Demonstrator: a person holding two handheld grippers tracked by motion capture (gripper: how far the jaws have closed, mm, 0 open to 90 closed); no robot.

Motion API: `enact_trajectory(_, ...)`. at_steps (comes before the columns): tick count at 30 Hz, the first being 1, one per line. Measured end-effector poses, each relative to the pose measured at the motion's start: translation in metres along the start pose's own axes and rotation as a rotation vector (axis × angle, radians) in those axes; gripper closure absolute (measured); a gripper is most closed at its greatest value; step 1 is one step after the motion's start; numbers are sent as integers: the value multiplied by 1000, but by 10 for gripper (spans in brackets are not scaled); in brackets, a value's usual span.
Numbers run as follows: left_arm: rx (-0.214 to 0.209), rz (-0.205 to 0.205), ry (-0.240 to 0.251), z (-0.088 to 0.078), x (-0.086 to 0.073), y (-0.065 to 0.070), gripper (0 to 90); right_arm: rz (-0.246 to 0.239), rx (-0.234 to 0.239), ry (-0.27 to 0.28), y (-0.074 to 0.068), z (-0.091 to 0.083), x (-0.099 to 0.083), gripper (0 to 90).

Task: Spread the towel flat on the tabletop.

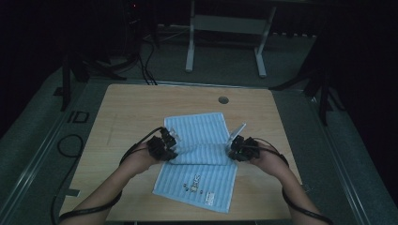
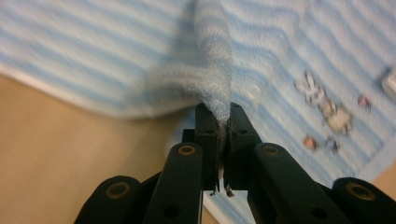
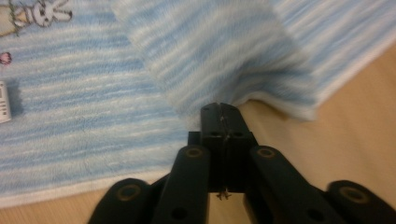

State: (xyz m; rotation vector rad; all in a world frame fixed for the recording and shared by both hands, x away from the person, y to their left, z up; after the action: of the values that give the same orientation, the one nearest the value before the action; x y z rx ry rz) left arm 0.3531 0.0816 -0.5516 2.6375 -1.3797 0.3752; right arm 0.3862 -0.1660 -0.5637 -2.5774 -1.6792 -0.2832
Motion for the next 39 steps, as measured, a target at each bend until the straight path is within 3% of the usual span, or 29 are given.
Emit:
enact_trajectory(1,0,0,0,0,0,0,858,1,2,-8,-3,6,0,738)
enact_trajectory(2,-9,-12,-17,7,-12,-1,857,4,-11,-20,-5,13,1,678)
enact_trajectory(4,-23,-34,-8,10,-19,-3,857,26,3,-24,-6,21,3,629)
enact_trajectory(6,-36,-48,-1,11,-21,-4,858,40,23,-19,-6,24,5,635)
enact_trajectory(7,-40,-57,10,11,-23,-6,858,41,63,-26,-10,29,7,704)
enact_trajectory(8,-40,-57,10,11,-23,-6,858,41,63,-26,-10,29,7,704)
enact_trajectory(9,-43,-53,12,11,-24,-5,857,16,75,-49,-14,31,8,857)
enact_trajectory(10,-43,-57,12,11,-24,-5,857,-10,70,-60,-17,31,9,898)
enact_trajectory(13,-41,-51,6,13,-25,-4,858,-49,79,-70,-27,28,9,900)
enact_trajectory(16,-40,-47,7,12,-26,-2,857,-71,76,-35,-35,17,7,900)
enact_trajectory(20,-38,-45,-4,15,-29,0,857,-107,81,-37,-50,9,-4,900)
enact_trajectory(22,-42,-45,-2,16,-29,0,857,-98,21,-42,-49,13,-8,893)
enact_trajectory(23,-42,-45,-2,16,-29,0,857,-98,21,-42,-49,13,-8,893)
enact_trajectory(25,-44,-48,-3,17,-30,-1,857,-79,0,-33,-45,18,-10,682)
enact_trajectory(28,-48,-47,-6,17,-29,-1,857,-68,16,-50,-44,23,-10,661)
enact_trajectory(29,-47,-52,-7,18,-29,-1,857,-73,6,-55,-43,25,-10,731)
enact_trajectory(30,-47,-52,-7,18,-29,-1,857,-73,6,-55,-43,25,-10,731)
enact_trajectory(31,-42,-50,-11,18,-29,-3,857,-71,-4,-63,-42,26,-10,808)
enact_trajectory(32,-42,-57,-12,19,-29,-3,857,-68,16,-58,-44,22,-10,871)
enact_trajectory(36,-48,-61,-9,19,-29,-3,857,-85,32,-41,-50,8,-13,880)
enact_trajectory(37,-50,-57,-7,20,-29,-1,857,-101,38,-20,-59,-7,-20,881)
enact_trajectory(39,-62,-53,-10,23,-31,3,851,-111,39,-15,-65,-14,-25,881)
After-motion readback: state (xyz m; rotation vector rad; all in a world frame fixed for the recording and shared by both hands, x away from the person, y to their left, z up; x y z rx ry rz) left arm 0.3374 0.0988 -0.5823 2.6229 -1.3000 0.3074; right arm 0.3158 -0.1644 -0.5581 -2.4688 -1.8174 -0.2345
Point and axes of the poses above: each handheld gripper's, and its own axes: z roughly forward along the jaws, x roughly out of its top, y roughly to its right, the point moved 8 cm from there along z, roughly forward along the jaws, and after that the axes turned 9 degrees about -y, right-handed, at the moved point
